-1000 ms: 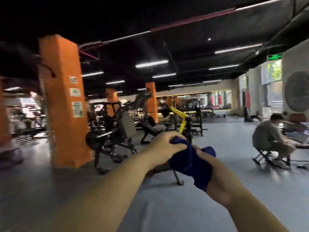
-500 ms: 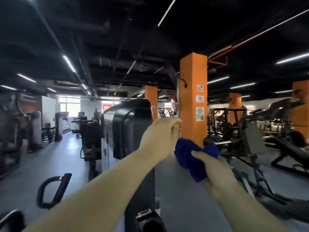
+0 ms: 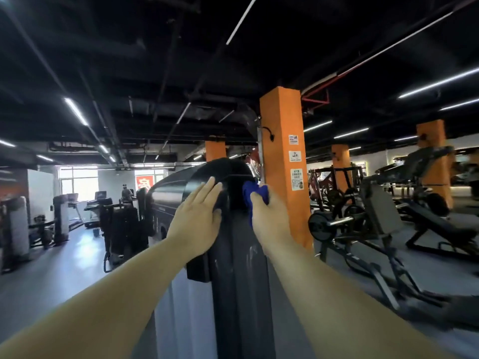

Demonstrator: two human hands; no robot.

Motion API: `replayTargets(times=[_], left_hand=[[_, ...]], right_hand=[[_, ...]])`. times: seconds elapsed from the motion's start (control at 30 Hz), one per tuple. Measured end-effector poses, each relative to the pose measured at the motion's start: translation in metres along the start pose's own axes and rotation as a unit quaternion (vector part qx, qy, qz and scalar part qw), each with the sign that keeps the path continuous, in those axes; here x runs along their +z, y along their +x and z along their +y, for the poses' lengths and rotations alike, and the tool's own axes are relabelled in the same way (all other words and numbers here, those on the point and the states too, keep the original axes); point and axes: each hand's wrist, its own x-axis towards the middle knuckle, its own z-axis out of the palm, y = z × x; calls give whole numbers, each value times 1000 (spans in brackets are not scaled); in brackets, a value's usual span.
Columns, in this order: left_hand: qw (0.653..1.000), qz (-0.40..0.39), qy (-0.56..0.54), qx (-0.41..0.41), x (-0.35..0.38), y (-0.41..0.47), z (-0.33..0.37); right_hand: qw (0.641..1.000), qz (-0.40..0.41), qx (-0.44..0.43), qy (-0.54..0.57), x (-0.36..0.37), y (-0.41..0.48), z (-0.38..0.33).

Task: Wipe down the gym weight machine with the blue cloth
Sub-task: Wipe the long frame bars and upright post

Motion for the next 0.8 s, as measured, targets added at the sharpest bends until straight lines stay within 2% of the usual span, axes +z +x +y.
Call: replayTargets(times=[0.07,0.13,0.2,0.4,0.5,0.57,0.67,0.8], left_hand=[[1000,3,-3,3,14,15,-10],[999,-39,4,-7,30,24,-20],[998,-60,1,-17,43,28,-28],[1000,-18,-20,-13,58,27,-35],[999,10,-38,-10,65,29,-32],[998,21,-54,-7,66,30,-32],[997,34,-68,-5,67,30,-32],[996,48,-76,-2,71,30,-34]], right_hand=[[992,-82,-24,-89,7,-2,28],[978,-120,-80,-153,12,-17,54],[973,-110,-117,-169,10,-22,69],[954,-38,-205,-214,11,52,49],[971,21,-171,-163,24,61,53],[981,24,-151,-120,29,45,64],[952,22,-221,-212,21,31,74],[908,22,-274,-315,18,80,43]])
